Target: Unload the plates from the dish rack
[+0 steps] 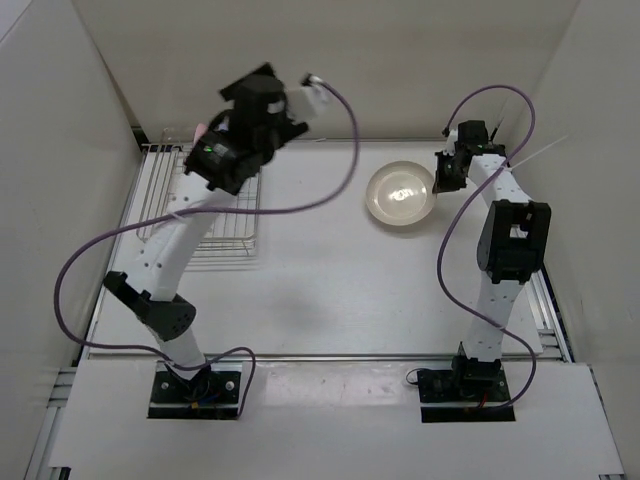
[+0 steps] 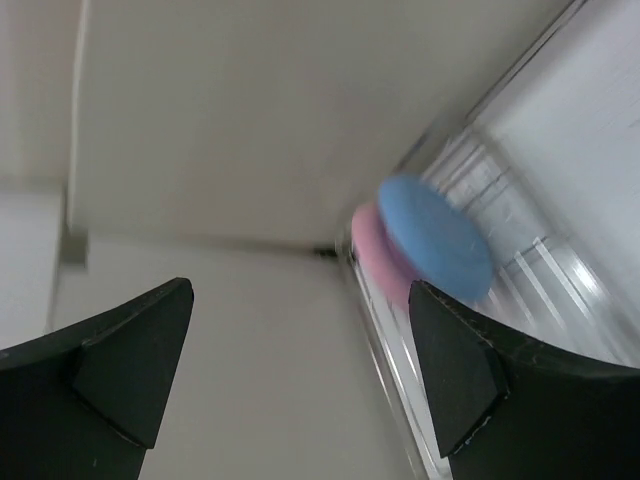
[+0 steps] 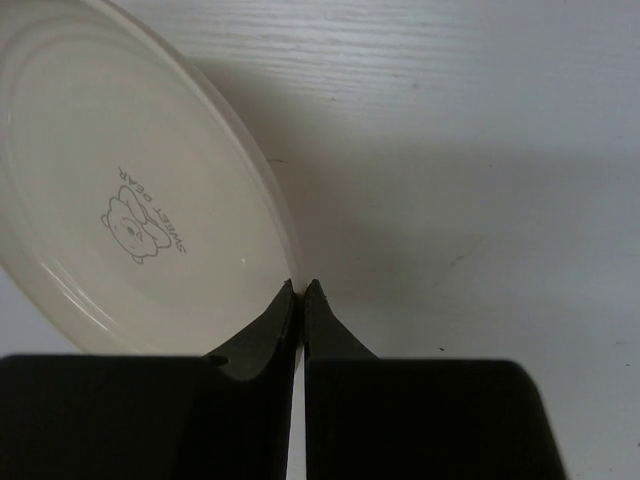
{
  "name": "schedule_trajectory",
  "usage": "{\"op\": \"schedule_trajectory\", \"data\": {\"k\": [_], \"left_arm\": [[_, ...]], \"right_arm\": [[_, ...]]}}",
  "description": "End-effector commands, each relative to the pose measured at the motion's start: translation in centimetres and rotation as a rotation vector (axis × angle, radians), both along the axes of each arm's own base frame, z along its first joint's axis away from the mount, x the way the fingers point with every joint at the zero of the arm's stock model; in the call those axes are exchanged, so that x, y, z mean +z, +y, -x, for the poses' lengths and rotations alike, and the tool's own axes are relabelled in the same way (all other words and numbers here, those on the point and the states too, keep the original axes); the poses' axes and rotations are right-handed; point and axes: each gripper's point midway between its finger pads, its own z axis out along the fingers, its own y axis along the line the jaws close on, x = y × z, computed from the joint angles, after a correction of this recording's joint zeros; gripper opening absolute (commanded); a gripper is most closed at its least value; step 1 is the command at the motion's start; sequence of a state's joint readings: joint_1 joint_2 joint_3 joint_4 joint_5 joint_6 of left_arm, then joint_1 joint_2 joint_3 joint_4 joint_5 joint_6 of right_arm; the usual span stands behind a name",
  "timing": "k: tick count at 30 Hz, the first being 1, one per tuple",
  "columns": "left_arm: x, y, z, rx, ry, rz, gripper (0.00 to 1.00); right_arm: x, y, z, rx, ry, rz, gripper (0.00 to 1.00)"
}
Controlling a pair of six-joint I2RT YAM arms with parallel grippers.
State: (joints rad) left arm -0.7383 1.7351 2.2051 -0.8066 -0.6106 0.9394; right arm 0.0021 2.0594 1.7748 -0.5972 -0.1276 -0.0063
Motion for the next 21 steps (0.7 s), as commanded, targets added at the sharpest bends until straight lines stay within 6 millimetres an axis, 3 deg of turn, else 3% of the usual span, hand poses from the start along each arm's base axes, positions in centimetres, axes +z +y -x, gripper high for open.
{"op": "schedule_trajectory", "data": {"k": [1,2,3,4,6,8,9,11,12,13,18,21], "left_arm": [[-0.7,8.6,1.3,0.175,0.089,0.199,1.0],[-1.1,9.5,1.3,0.186,0.091,0.247,1.0],[-1.0,11.8,1.8,0.232,0.083,0.333,1.0],[-3.2,12.0,1.5,0.225,0.138,0.365,1.0],[-5.1,14.2,1.5,0.271,0.184,0.514,1.0],[-6.1,15.0,1.2,0.266,0.208,0.633,1.0],[-7.7,16.9,1.1,0.335,0.229,0.7,1.0],[-8.3,17.1,1.2,0.329,0.258,0.768,1.0],[-8.3,18.2,1.2,0.364,0.254,0.825,1.0],[-8.7,18.5,1.0,0.365,0.263,0.855,1.0],[-9.6,19.3,0.2,0.335,0.285,0.94,1.0],[-9.0,21.2,-0.2,0.356,0.215,0.965,1.0]], "right_arm": [[2.2,-1.7,-2.0,-0.042,-0.065,-0.003,0.0],[1.2,-2.2,-1.7,-0.05,-0.043,-0.013,0.0],[0.4,-2.8,-1.8,-0.06,-0.032,-0.013,0.0],[0.4,-2.6,-1.7,-0.052,-0.032,-0.024,0.0],[-1.3,-3.1,-1.5,-0.056,0.003,-0.019,0.0],[-2.5,-3.6,-1.0,-0.058,0.032,-0.016,0.0],[-3.1,-3.7,-1.0,-0.048,0.04,-0.009,0.0],[-4.1,-3.9,-0.6,-0.042,0.063,0.005,0.01],[-4.6,-3.8,-0.3,-0.042,0.075,0.004,0.09],[-4.8,-4.2,0.0,-0.036,0.082,0.002,0.29],[-5.7,-4.1,0.3,-0.036,0.103,0.001,0.32],[-5.1,-4.1,0.7,-0.036,0.102,0.001,0.46]]}}
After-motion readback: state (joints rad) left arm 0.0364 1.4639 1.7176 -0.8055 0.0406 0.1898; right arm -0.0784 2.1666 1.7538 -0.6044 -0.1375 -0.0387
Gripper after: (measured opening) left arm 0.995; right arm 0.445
